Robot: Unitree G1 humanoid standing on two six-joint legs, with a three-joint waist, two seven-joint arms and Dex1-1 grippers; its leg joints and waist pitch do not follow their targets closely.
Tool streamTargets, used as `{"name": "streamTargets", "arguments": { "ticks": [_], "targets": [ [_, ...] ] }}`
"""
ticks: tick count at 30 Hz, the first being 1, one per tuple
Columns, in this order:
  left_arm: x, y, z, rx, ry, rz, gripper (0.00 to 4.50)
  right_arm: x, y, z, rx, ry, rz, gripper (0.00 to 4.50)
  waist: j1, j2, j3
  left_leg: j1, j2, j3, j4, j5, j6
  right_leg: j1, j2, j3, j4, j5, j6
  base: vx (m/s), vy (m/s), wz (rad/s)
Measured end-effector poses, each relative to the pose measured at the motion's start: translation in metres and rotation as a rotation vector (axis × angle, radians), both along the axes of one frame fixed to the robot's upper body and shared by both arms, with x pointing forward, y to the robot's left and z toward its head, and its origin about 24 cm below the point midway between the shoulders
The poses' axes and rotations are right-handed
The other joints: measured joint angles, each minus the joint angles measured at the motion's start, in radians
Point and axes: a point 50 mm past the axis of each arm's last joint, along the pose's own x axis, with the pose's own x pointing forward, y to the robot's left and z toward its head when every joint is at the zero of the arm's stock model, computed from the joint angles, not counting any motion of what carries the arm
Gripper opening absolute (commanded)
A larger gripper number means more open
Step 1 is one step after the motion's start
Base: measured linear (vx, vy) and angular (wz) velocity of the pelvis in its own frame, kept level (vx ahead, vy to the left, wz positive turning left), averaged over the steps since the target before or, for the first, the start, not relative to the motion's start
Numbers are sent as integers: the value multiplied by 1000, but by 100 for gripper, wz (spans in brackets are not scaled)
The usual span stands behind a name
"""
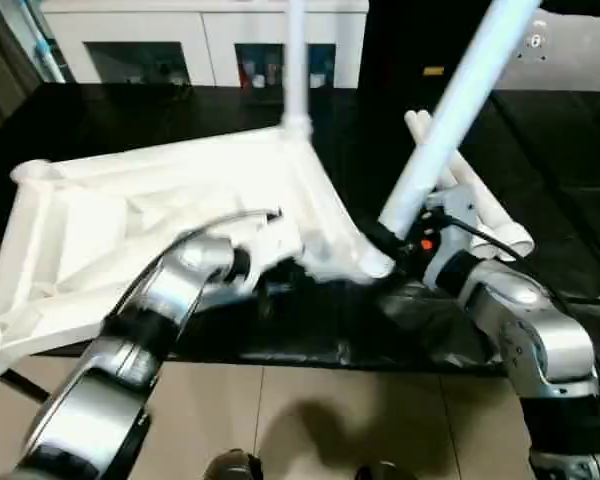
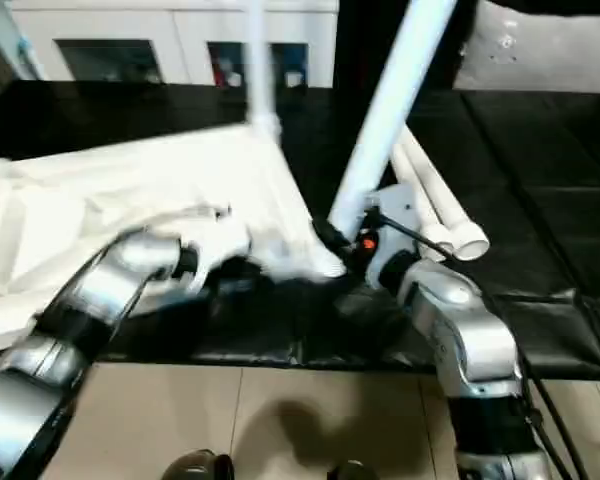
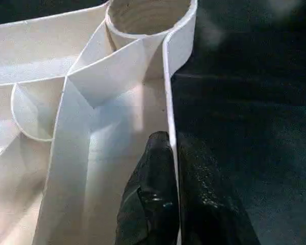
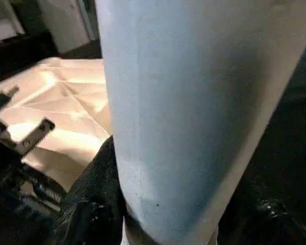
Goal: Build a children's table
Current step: Insert table leg to table base
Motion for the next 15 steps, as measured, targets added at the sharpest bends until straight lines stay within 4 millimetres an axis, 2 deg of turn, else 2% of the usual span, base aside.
{"name": "streamTargets", "arguments": {
  "ticks": [3,8,15],
  "targets": [
    [-7,2,-3,10,-35,-49,0,-2,1,0,16,-2,54,189,-3,-2,-3,1,-1,1,-1,0,0,1,-1,0,0,-3,5,0,0,0],
    [-11,2,-3,-8,-15,-34,0,-4,0,-5,-1,37,129,189,-5,-3,-5,1,-1,1,-1,0,0,1,-2,0,0,-3,4,0,0,0],
    [-13,2,-2,-18,10,-61,0,-4,-2,-13,-28,67,154,189,-3,-1,-9,0,-3,4,-3,0,0,1,-6,-1,0,-6,8,0,0,0]
  ]
}}
